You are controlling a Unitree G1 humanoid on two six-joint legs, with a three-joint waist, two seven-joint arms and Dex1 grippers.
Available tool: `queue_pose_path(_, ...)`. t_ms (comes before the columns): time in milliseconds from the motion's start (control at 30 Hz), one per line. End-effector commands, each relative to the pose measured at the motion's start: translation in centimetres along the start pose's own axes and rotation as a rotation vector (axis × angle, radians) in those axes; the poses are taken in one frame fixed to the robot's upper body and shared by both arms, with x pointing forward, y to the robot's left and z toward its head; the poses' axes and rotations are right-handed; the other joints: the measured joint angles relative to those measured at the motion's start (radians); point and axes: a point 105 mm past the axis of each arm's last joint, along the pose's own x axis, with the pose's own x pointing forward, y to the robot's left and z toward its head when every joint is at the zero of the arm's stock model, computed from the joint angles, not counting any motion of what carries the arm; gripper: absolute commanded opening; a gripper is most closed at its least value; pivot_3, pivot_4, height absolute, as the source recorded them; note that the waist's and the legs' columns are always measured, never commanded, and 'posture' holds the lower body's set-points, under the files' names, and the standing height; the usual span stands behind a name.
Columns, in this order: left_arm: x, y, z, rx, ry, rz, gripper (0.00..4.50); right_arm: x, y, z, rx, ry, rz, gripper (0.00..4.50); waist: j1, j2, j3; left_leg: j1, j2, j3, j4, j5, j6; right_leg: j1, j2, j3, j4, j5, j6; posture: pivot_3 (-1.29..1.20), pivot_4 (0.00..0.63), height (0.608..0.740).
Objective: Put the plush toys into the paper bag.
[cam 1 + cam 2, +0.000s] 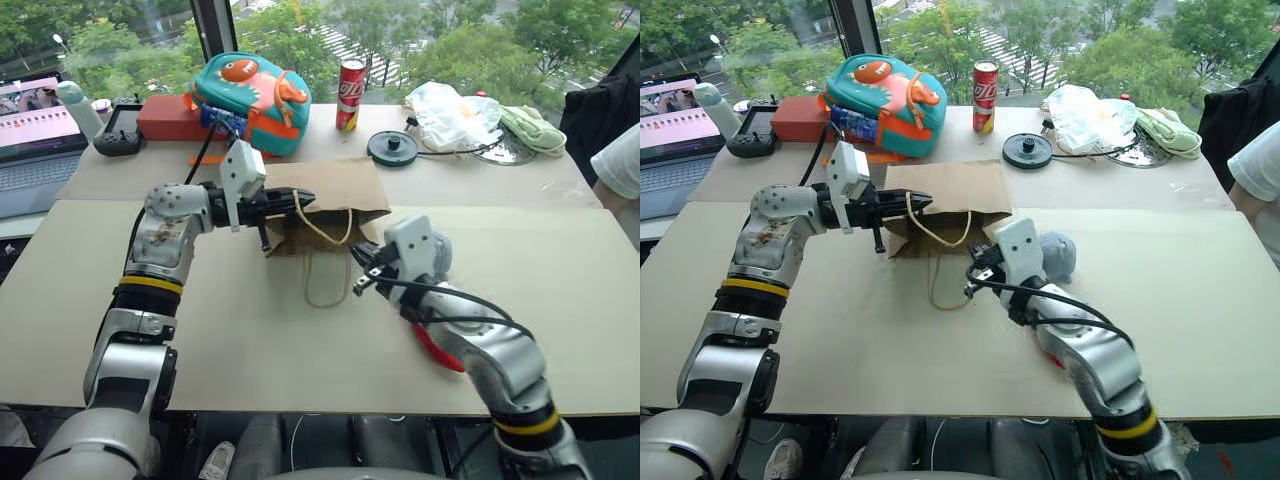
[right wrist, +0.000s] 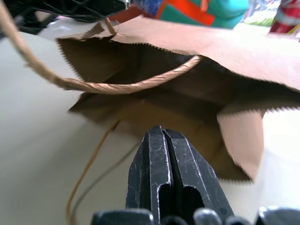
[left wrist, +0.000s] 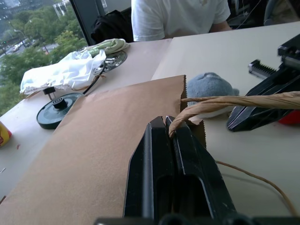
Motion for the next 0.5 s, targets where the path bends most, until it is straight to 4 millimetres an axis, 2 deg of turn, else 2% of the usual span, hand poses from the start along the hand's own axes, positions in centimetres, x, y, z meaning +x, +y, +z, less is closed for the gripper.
queue_pose_path(33, 0.1, 0.5, 2.2, 0.034, -0.047, 0.011, 0.0, 2.1, 0.2, 0.4, -0.063, -0.066, -0.039, 0.04, -0.001, 0.0, 0.0, 0.0, 0.0, 0.0, 0.0, 0.0, 0.0, 0.0, 0.0, 0.0, 0.0, 0.0, 0.0, 0.0, 0.15, 0.739)
queue_pose_path(167, 0.3, 0.5, 2.6, 0.028, -0.055, 0.005, 0.0, 4.8, 0.4, -0.4, -0.022, -0.059, -0.06, 0.04, -0.002, 0.0, 0.0, 0.0, 0.0, 0.0, 0.0, 0.0, 0.0, -0.001, 0.0, 0.0, 0.0, 0.0, -0.001, 0.0, 0.15, 0.739)
queue_pose_path(233, 0.4, 0.5, 2.7, 0.024, -0.06, 0.004, 0.0, 5.6, 0.0, -0.8, -0.017, -0.05, -0.082, 0.04, -0.002, 0.0, 0.0, 0.0, 0.0, 0.0, -0.001, 0.0, 0.0, -0.001, 0.0, 0.0, 0.001, 0.0, -0.001, 0.0, 0.15, 0.739)
queue_pose_path(333, 0.5, 0.4, 2.8, 0.024, -0.059, 0.001, 0.0, 7.0, 0.5, -1.4, 0.031, -0.03, -0.069, 0.04, -0.002, 0.0, 0.0, 0.0, 0.0, 0.0, -0.001, 0.0, 0.0, -0.001, 0.0, 0.0, 0.001, 0.001, -0.001, 0.0, 0.15, 0.739)
queue_pose_path(400, 0.5, 0.3, 2.8, 0.025, -0.058, 0.0, 0.0, 7.5, 0.7, -2.2, 0.046, 0.002, -0.062, 0.04, -0.002, 0.0, 0.0, 0.0, 0.0, -0.001, -0.001, 0.0, 0.0, -0.001, -0.001, 0.0, 0.001, 0.001, -0.001, 0.0, 0.15, 0.739)
queue_pose_path(500, 0.4, 0.3, 2.8, 0.028, -0.055, 0.001, 0.0, 7.6, 1.2, -4.6, 0.067, 0.122, -0.041, 0.04, -0.003, 0.0, 0.0, 0.0, 0.0, -0.001, -0.001, 0.0, 0.0, -0.001, 0.0, 0.0, 0.001, 0.001, -0.001, 0.0, 0.15, 0.739)
